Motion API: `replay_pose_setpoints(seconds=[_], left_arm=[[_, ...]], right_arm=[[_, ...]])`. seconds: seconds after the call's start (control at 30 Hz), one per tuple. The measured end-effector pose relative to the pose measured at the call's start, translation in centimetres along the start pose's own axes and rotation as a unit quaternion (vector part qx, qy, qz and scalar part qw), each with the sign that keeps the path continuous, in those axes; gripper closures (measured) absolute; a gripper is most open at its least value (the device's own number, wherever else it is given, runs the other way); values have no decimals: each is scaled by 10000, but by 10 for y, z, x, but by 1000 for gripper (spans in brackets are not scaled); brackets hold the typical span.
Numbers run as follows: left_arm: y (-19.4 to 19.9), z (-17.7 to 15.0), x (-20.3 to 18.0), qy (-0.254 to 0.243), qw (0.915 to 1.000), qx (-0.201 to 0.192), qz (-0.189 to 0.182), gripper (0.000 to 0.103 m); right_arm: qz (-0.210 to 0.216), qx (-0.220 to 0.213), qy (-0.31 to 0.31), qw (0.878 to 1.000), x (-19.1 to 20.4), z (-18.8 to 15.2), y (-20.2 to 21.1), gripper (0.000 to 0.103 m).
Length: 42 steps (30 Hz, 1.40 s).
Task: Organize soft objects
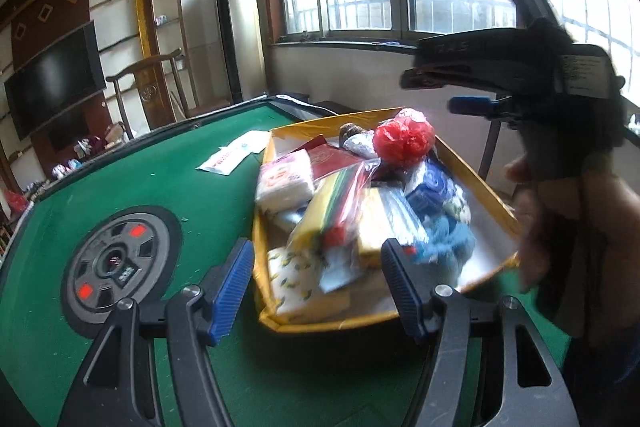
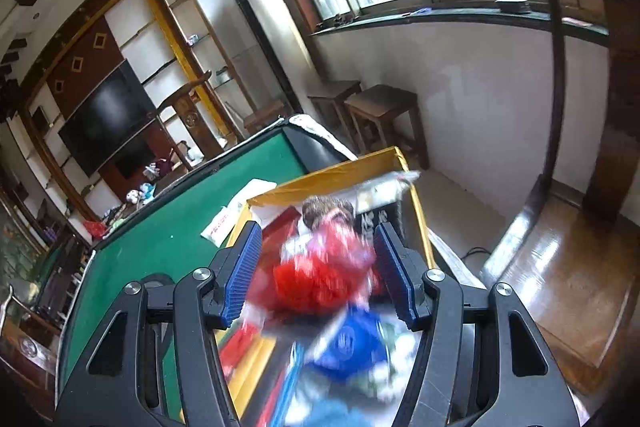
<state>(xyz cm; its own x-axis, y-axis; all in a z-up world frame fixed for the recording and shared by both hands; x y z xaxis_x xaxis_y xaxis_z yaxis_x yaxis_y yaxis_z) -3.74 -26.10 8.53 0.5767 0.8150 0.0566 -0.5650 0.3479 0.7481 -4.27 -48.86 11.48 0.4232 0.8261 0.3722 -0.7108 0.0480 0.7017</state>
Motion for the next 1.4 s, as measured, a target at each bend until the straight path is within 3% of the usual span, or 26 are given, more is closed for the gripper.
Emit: replay_pose_setpoints(seconds=[0.13,0.33,0.43,0.47,0.5,0.63,0.87,1.03,1.4], left_arm=[[8,-14,6,-75,9999,-37,135,36],[11,-32,27,376,9993,40,30,36],[17,-39,41,567,9983,126,98,32],[19,-41,45,585,9981,143,94,23],[22,-44,47,600,9980,133,144,21],[33,-50,53,583,9975,-62,403,21],[32,-48,53,578,9971,-44,492,21],[36,-48,50,531,9976,-253,375,21],[31,-47,34,150,9978,-126,637,21]], right_arm=[[-101,-69,305,9995,12,-37,26,44],[-342,-183,689,9969,28,-111,53,44],[-474,-392,878,9942,36,-143,64,30],[-520,-462,896,9935,38,-150,67,25],[-530,-499,920,9931,39,-156,68,23],[-665,-446,931,9924,42,-161,63,23],[-803,-360,926,9918,47,-160,60,23],[-788,-313,910,9922,46,-160,59,23],[-957,-252,913,9909,45,-158,58,23]])
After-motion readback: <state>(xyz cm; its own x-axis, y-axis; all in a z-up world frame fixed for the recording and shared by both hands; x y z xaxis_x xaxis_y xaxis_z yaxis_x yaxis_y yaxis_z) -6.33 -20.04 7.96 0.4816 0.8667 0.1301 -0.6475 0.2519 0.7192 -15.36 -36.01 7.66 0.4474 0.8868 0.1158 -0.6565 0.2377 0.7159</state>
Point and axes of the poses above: each gripper's, at about its wrist camera, not at the fingertips, and y roughly against the way its jaws point, x to its left, z to its top, the point moved 1 cm from there along -y, roughly the way its jaws point, and after that the axes turned 14 degrees about x, right-handed, at the moved point
